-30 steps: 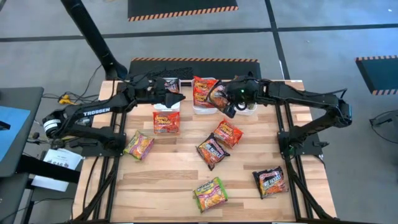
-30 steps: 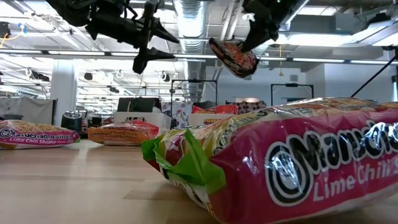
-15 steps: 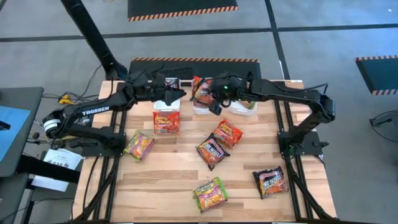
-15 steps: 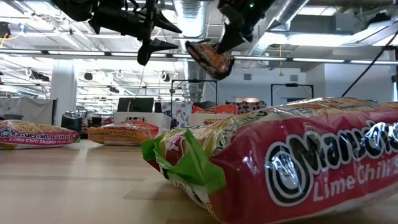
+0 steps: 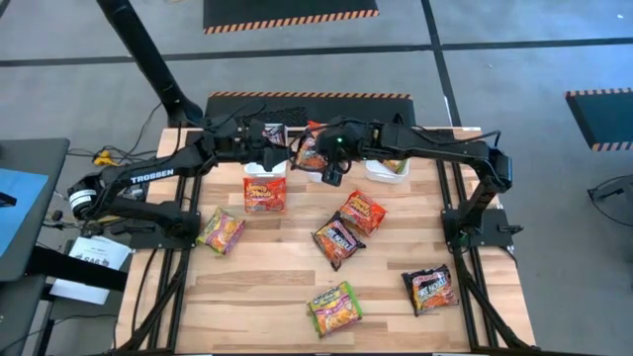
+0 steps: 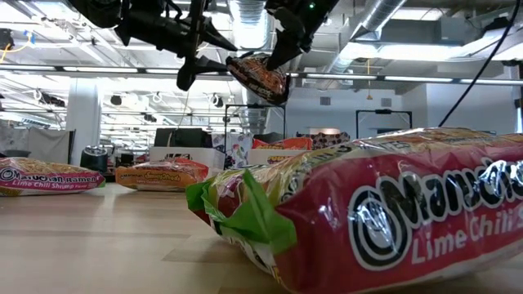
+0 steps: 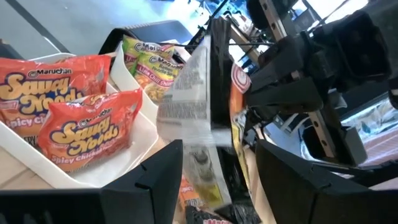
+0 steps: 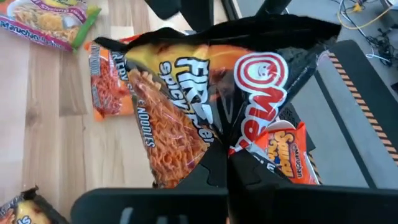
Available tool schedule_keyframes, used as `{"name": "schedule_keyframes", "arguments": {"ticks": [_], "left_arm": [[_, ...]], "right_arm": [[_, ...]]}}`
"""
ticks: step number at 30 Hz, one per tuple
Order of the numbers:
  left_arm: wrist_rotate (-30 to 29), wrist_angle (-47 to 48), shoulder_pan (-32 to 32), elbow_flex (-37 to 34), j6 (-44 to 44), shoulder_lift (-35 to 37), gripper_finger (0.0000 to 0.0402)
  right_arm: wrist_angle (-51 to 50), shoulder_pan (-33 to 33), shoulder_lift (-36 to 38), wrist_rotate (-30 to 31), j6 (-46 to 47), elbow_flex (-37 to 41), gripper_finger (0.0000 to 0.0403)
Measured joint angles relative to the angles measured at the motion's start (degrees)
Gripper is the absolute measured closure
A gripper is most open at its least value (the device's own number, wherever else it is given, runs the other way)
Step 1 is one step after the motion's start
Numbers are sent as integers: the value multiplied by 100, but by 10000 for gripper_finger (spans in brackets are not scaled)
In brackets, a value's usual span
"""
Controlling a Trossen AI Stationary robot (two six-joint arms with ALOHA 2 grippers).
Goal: Sort Maruchan noodles
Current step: Put the black noodle pack into the left white bin
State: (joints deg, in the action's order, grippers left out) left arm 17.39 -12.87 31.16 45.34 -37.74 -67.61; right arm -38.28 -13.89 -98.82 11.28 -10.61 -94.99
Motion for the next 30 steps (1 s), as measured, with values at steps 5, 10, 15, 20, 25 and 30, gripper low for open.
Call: {"name": "schedule_keyframes", "arguments": {"ticks": [5, 10, 15, 20, 25, 30], "left_arm": [[-2, 79, 0, 0, 2, 0, 214], [2, 95, 0, 0, 2, 2, 214], [33, 98, 0, 0, 2, 2, 214], [190, 99, 0, 0, 4, 2, 214], [189, 99, 0, 0, 4, 2, 214], [190, 97, 0, 0, 161, 2, 214]], "right_arm": [[133, 2, -1, -6, -11, -20, 399], [117, -2, -1, -105, 2, -20, 399], [323, 37, -1, -139, 6, -20, 399], [435, 37, -1, -235, 41, -20, 399], [494, 35, 2, -366, 157, -20, 399], [510, 33, 4, -557, 159, -20, 399]]}}
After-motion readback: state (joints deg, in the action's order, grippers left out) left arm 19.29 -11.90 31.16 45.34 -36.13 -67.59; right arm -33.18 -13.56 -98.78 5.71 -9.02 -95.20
